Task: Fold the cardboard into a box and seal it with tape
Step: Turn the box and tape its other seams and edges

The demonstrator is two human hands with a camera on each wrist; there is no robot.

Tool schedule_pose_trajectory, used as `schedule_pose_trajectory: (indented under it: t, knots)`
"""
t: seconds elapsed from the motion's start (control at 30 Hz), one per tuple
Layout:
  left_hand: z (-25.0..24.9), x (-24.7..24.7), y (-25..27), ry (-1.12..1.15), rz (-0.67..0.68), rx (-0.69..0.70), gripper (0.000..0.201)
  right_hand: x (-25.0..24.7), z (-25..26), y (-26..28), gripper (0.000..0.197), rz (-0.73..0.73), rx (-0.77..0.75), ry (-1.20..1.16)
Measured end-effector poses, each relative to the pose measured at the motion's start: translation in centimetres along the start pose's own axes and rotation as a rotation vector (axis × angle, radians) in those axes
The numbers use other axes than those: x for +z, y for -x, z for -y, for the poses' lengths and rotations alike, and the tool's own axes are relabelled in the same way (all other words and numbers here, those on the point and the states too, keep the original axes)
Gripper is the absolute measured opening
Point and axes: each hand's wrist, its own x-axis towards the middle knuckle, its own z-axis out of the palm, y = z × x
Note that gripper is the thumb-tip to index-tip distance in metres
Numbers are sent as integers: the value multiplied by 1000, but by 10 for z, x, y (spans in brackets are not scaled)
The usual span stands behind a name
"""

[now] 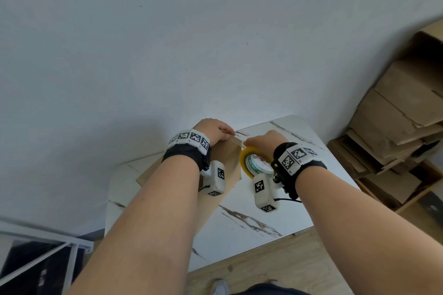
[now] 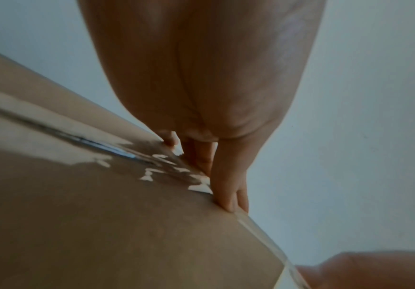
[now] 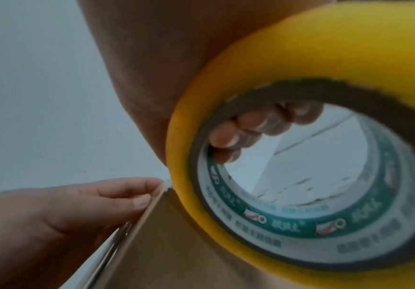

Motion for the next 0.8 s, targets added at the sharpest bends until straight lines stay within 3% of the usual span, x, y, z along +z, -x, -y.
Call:
schedule_pose_trajectory:
  t: [0.3,0.37,0.43,0.53,0.8]
  knots:
    - [-2,7,-5,-78,-8,-37,25,10,-9,-3,40,45,-30,-31]
    - [-2,8,-5,-7,-36,-70,23,10,-12,-4,35,-43,-123,11]
    - [1,7,-5,101,-168,-138,29,11,-13,-3,27,-162,-239,-16]
    - [9,5,0,162,-390,-306,51,14,-11,-2,16,-229,-344,-41]
    - [24,9,2,80,-243,-357,56,21,-9,-7,24,-164,-345,-105]
